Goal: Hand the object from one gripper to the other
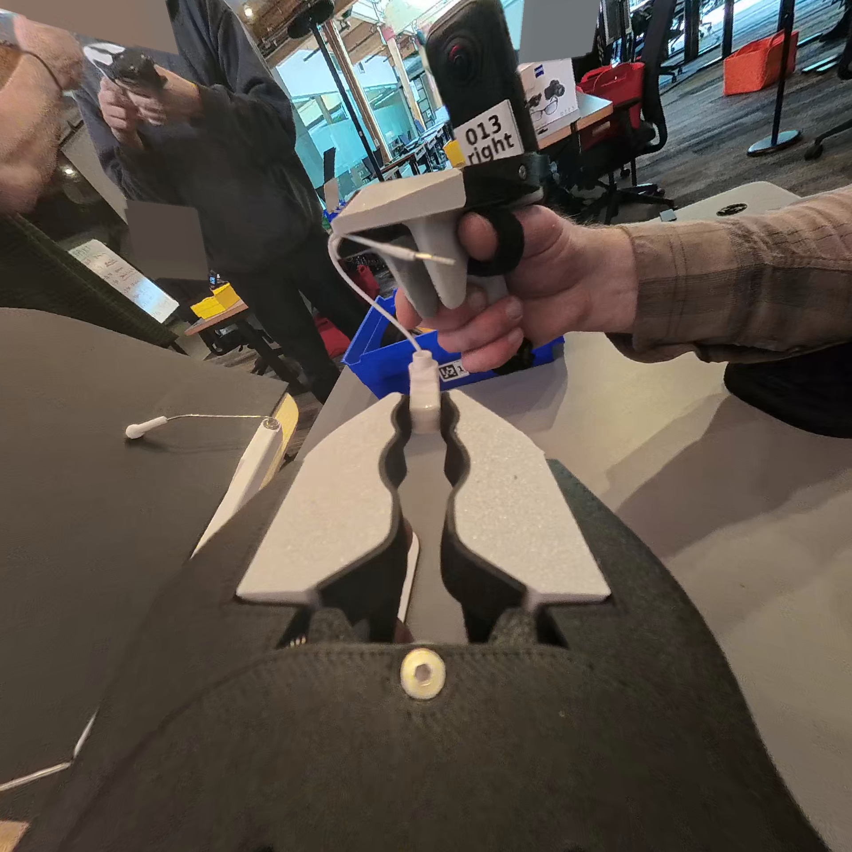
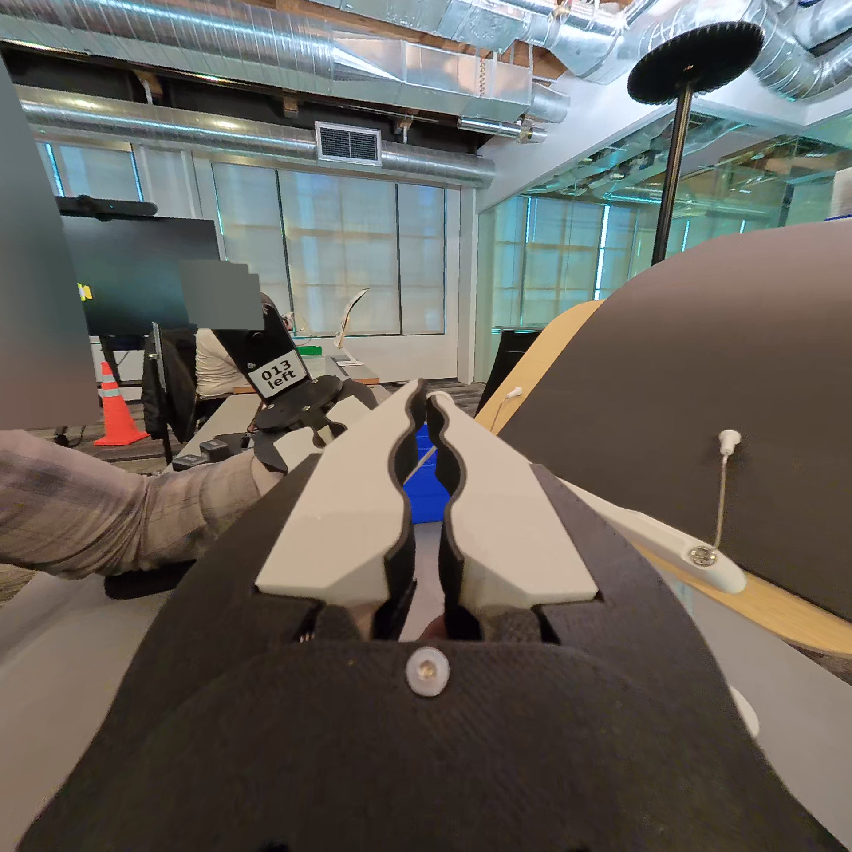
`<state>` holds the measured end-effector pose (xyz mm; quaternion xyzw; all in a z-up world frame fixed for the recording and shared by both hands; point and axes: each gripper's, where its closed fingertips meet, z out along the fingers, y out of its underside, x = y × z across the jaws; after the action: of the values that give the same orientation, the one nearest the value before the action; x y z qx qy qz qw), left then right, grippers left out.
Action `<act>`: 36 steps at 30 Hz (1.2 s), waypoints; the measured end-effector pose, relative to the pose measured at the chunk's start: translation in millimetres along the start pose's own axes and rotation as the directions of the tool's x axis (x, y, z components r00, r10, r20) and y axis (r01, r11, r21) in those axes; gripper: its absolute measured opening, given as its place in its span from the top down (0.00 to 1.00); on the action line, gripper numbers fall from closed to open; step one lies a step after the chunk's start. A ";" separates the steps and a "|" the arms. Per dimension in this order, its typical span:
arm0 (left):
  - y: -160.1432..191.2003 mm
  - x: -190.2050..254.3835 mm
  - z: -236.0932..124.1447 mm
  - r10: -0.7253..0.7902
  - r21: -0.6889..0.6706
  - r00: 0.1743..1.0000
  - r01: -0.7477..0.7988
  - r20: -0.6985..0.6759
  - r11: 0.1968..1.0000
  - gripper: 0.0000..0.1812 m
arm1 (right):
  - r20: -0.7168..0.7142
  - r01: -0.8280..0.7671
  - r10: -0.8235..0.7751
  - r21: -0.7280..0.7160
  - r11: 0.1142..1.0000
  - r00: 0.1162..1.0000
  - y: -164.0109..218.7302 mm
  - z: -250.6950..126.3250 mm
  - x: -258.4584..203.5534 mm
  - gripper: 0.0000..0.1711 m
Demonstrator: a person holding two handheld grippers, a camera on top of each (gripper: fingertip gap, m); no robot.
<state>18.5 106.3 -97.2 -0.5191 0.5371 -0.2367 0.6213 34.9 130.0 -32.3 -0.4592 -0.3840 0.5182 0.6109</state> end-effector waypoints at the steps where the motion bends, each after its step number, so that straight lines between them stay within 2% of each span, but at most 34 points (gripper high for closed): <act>1: 0.7 0.2 0.4 -0.001 -0.003 1.000 0.001 -0.001 1.000 0.93 | -0.002 0.011 -0.011 -0.002 1.000 1.000 -0.3 -0.2 -0.3 1.00; 13: 4.2 0.4 6.0 -0.040 -0.013 0.999 0.040 0.009 0.999 0.93 | -0.050 0.237 -0.245 -0.119 0.964 0.968 12.7 6.2 -4.1 1.00; 16: 3.0 2.6 6.3 -0.069 -0.009 0.998 0.069 -0.012 0.998 0.93 | -0.079 0.346 -0.363 -0.168 0.923 0.929 18.8 8.3 -1.7 1.00; 36: 4.0 7.3 5.0 -0.186 -0.005 0.978 0.186 -0.094 0.983 0.93 | -0.144 0.601 -0.642 -0.247 0.760 0.753 23.1 5.8 7.6 1.00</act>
<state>24.3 103.4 -104.5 -0.5542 0.5146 -0.3188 0.5713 24.2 139.3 -52.8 -0.4137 -0.4913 0.1925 0.7419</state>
